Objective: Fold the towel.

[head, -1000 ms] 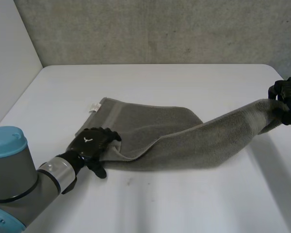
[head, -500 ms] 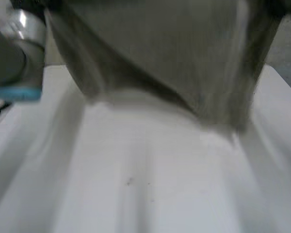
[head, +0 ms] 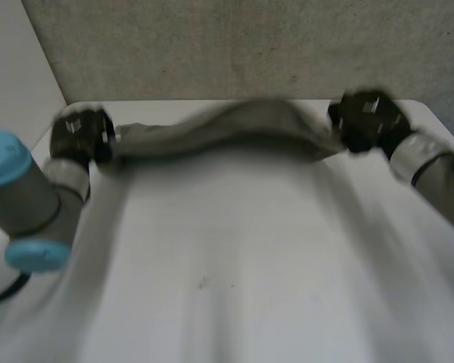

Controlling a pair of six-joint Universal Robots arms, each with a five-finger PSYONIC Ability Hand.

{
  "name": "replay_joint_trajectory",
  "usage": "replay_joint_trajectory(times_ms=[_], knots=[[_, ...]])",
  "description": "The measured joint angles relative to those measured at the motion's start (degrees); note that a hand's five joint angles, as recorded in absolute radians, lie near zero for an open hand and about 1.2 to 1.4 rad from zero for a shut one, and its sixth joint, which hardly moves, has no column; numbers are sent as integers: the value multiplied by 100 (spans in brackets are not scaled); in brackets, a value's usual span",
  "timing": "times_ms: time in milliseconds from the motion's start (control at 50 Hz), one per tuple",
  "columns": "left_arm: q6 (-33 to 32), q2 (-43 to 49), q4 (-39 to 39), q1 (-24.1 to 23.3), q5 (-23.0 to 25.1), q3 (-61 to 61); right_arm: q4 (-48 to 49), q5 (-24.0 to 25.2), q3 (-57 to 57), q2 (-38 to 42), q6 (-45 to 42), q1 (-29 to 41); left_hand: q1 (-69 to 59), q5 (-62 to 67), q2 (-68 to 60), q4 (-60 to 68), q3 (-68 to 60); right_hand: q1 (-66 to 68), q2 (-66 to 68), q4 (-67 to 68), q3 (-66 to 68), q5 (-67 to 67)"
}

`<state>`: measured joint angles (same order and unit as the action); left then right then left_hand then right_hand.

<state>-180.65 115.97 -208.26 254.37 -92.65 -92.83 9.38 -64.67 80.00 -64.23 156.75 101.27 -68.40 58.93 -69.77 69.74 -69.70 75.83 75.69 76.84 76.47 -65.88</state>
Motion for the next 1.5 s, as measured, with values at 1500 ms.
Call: replay_joint_trajectory(times_ms=[1500], knots=[[-1260, 1256, 2060, -366, 997, 1123, 196, -705, 2458, -656, -1101, -944, 5470, -5545, 5636, -5626, 5620, 0, 0, 0, 0, 0]])
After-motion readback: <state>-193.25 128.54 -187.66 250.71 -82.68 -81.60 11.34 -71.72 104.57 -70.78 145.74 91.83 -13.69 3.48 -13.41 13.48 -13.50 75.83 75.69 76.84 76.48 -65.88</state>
